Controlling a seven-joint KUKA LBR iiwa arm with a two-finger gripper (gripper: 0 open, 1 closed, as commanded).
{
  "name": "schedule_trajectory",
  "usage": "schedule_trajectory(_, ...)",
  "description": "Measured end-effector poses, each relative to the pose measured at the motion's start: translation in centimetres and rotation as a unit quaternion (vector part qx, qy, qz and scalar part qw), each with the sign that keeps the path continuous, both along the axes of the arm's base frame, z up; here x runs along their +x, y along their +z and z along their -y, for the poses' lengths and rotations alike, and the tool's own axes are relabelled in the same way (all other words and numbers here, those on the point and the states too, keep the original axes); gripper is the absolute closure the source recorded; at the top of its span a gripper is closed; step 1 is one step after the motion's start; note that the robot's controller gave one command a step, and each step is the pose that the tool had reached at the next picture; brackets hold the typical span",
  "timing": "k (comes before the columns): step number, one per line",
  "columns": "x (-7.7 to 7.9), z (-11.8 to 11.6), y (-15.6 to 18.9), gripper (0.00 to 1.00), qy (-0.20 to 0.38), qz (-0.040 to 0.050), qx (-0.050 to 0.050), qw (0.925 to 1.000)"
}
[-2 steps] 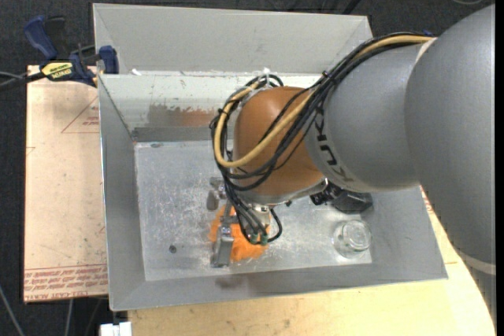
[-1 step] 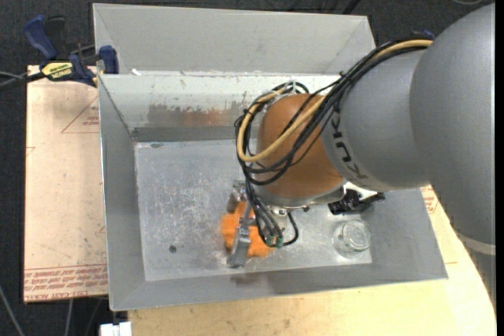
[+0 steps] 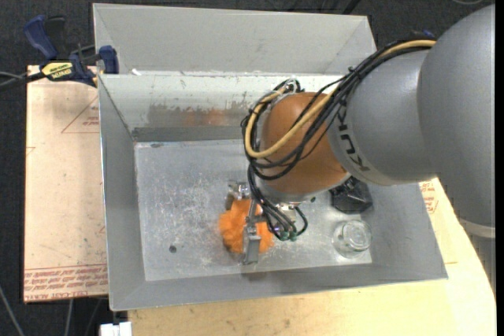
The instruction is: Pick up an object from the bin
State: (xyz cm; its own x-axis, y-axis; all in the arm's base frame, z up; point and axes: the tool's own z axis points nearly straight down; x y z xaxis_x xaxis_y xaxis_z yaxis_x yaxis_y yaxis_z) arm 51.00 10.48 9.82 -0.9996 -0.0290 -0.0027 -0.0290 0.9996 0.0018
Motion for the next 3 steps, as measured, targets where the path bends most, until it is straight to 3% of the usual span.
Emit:
schedule_trajectory(1,0.7,3.1,-1.6,0.0,-0.033,-0.0019,0.001,0.9995)
schedule_trajectory(2,2.5,5.7,-2.2,1.0,-0.127,0.0005,0.001,0.9919)
schedule_trajectory(3,2.5,5.7,-2.2,1.0,-0.127,0.0005,0.001,0.9919)
